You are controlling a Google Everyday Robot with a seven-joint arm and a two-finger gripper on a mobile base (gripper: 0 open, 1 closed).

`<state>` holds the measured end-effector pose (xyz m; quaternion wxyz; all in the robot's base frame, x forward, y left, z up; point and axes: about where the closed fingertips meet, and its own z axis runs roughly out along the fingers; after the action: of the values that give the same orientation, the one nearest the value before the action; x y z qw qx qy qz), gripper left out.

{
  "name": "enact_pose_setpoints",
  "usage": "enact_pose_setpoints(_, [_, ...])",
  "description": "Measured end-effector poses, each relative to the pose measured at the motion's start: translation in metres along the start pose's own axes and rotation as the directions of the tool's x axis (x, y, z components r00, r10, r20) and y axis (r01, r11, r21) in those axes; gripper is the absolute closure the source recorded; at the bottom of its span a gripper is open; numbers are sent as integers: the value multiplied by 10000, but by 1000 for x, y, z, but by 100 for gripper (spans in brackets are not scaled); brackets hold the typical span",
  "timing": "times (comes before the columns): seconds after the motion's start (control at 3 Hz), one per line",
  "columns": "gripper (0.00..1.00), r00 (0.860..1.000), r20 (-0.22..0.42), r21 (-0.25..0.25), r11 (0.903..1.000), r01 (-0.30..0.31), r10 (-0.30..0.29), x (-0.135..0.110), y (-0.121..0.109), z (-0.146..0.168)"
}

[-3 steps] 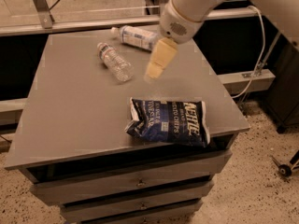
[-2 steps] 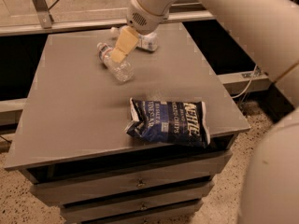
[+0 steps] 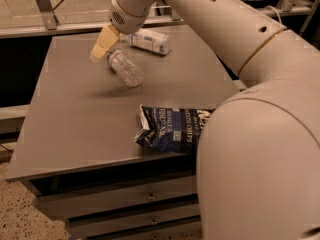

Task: Place water bottle upright

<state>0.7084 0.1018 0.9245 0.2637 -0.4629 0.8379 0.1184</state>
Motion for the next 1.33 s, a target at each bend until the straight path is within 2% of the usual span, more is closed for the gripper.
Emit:
enact_pose_setpoints(0.33, [0, 9941, -447, 659, 9932, -958, 988, 0, -18, 26])
enact_pose_setpoints(0.67, [0, 9823, -809, 1158, 9804, -1592, 1690, 5, -29, 45])
enact_pose_setpoints(1.0, [2, 9607, -1497, 1688, 9634, -2081, 2338, 8, -27, 69])
enact_pose_setpoints(1.33, [3, 9363, -2170, 2048, 9507, -2329, 2762, 12, -22, 84])
